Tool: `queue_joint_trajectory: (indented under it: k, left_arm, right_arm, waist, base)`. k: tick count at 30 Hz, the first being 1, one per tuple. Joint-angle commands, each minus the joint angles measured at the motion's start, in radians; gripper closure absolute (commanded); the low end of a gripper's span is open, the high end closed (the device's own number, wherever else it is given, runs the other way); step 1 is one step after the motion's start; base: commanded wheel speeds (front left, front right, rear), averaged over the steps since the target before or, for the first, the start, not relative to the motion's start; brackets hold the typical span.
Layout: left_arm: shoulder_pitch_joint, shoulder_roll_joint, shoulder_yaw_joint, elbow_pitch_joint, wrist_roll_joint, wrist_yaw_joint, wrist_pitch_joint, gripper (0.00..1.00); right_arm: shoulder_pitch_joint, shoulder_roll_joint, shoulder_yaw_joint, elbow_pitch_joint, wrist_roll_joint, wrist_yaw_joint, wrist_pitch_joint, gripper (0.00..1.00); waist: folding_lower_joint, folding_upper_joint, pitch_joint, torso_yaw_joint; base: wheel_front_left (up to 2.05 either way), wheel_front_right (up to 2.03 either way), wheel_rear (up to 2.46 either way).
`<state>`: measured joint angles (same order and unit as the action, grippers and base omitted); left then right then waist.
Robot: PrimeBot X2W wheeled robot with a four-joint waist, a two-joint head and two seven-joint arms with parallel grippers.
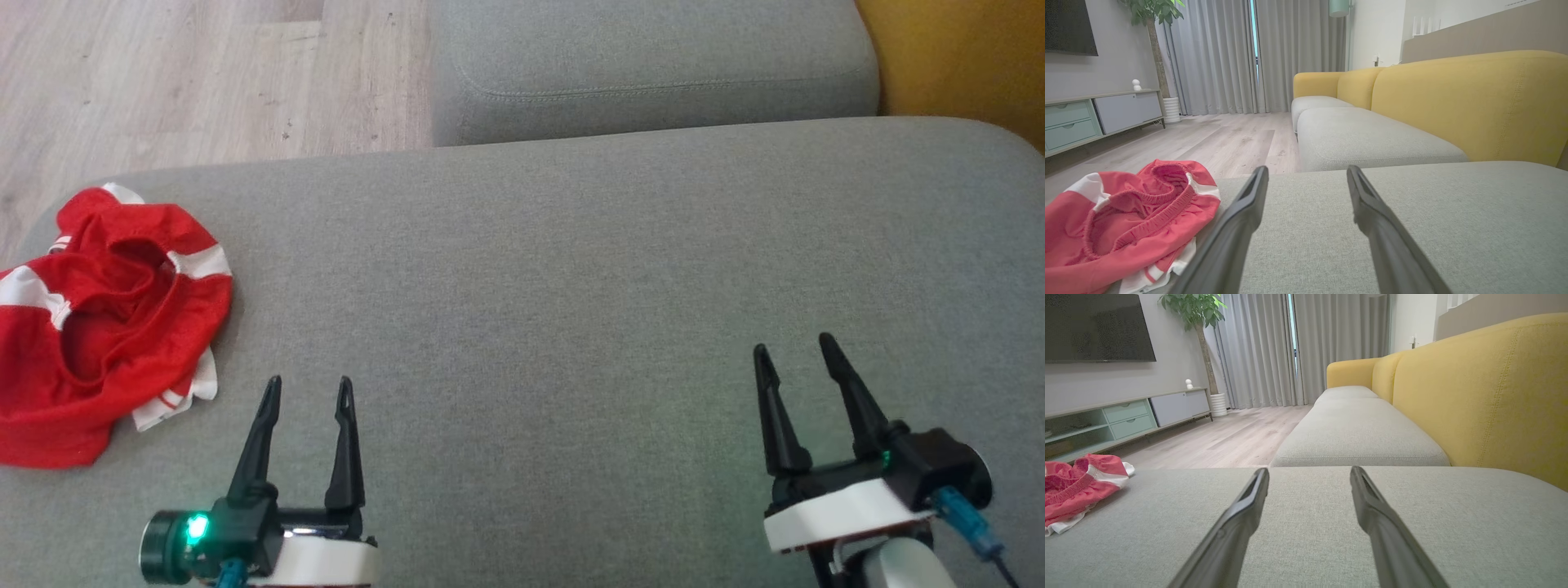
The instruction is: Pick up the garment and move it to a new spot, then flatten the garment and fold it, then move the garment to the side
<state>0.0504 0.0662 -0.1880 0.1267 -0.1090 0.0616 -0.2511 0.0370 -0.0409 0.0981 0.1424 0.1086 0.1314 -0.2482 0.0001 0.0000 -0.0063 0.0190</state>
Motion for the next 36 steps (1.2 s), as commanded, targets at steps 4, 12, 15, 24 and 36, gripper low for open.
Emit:
queue_joint_trajectory:
  k: [4, 12, 15, 24, 36]
  left_arm:
    - [-0.041, -0.009, 0.058, -0.02, 0.015, -0.006, -0.011, 0.0]
    - [-0.041, -0.014, 0.077, -0.002, 0.027, -0.014, -0.011, 0.0]
    - [-0.042, -0.015, 0.081, 0.003, 0.034, -0.015, -0.011, 0.0]
    - [-0.044, -0.016, 0.079, 0.018, 0.042, -0.017, -0.011, 0.0]
    - [-0.051, -0.016, 0.056, 0.025, 0.021, 0.001, -0.011, 0.0]
  right_arm:
    - [-0.021, -0.009, 0.039, -0.009, -0.027, -0.001, -0.014, 0.0]
    - [-0.025, -0.009, 0.042, 0.006, -0.024, -0.001, -0.014, 0.0]
    - [-0.029, -0.009, 0.042, 0.011, -0.021, -0.001, -0.014, 0.0]
    - [-0.032, -0.009, 0.035, 0.013, -0.023, -0.001, -0.014, 0.0]
    - [-0.022, -0.009, 0.028, 0.005, -0.038, -0.001, -0.014, 0.0]
  waist:
    - [-0.0001, 0.0, 0.002, -0.001]
    - [-0.0001, 0.0, 0.007, -0.004]
    - [-0.0001, 0.0, 0.007, -0.006]
    - [-0.0001, 0.0, 0.011, 0.001]
    - [-0.0001, 0.0, 0.024, 0.098]
  base:
    - [0.0, 0.0, 0.0]
    - [0.0, 0.0, 0.0]
    - [0.0, 0.0, 0.0]
    - [0.0, 0.0, 0.0]
    - [0.0, 0.0, 0.0]
